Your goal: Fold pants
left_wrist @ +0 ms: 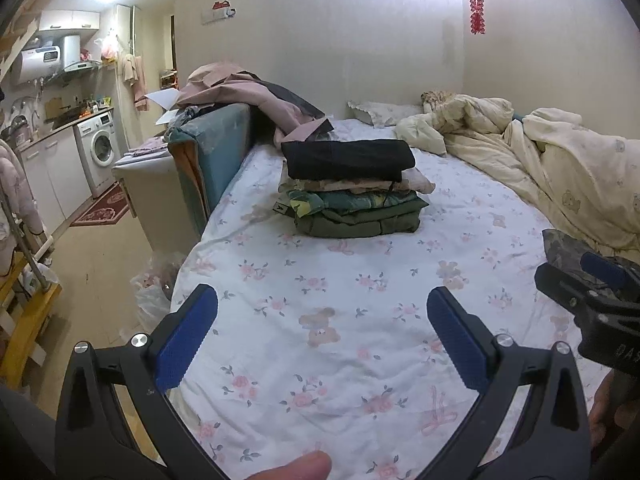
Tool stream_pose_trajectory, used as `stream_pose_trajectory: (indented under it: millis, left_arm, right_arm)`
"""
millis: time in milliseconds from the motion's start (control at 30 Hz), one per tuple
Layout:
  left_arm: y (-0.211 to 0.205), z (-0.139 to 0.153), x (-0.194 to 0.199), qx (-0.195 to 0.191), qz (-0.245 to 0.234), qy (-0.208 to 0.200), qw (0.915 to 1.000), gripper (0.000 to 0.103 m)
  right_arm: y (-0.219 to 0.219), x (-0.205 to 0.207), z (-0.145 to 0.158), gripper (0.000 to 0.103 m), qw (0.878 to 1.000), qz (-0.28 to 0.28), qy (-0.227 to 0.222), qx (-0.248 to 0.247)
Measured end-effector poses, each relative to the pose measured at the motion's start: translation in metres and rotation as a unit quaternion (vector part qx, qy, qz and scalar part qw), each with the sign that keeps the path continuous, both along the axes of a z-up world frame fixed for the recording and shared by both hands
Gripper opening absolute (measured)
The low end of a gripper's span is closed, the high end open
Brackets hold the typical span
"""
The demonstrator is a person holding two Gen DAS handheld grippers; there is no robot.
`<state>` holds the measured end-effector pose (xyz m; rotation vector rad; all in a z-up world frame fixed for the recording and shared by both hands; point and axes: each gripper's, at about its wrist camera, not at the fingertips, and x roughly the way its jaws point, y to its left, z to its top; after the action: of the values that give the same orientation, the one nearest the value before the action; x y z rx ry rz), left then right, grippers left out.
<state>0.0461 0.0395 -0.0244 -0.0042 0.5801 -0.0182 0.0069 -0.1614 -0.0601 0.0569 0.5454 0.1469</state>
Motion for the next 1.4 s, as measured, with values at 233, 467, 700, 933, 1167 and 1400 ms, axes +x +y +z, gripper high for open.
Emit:
stream_pose_trajectory:
  millis: [233, 467, 700, 933, 1167, 1400]
  left_arm:
    - [0.0027, 0.0011, -0.0005, -0.005, 0.006, -0.004, 1.0, 0.103]
    - [0.0032, 0.0009, -0.0006, -0.007, 0.006, -0.004, 1.0, 0.103]
    - [0.0029, 0.0026, -0.0016, -0.013, 0.009, -0.004, 0.9999, 0.103]
    - [0.0048, 0.0052, -0.0022, -0.015, 0.011, -0.009, 0.9998, 0.103]
    - [0.0077, 0.0047, -0.0028, -0.02, 0.017, -0.01, 0.9996, 0.103]
    - [0.008, 0.0048, -0.0023, -0.02, 0.017, -0.011, 0.9996, 0.103]
  right_arm:
    - [0.0005, 0.0005, -0.0006, 0.103, 1.0, 0.002, -0.001, -0.001]
    - [0.0025, 0.0, 0.002, 0.103, 1.0, 0.001, -0.005, -0.005]
    - [0.003, -0.0007, 0.0055, 0.103, 1.0, 0.0, -0.01, -0.011]
    - [0.0022, -0.0013, 0.0048, 0.103, 1.0, 0.0, -0.012, -0.013]
    - [0.0019, -0.0018, 0.0046, 0.103, 1.0, 0.001, -0.015, -0.013]
    - [0.0008, -0.0002, 0.004, 0.103, 1.0, 0.001, -0.013, -0.019]
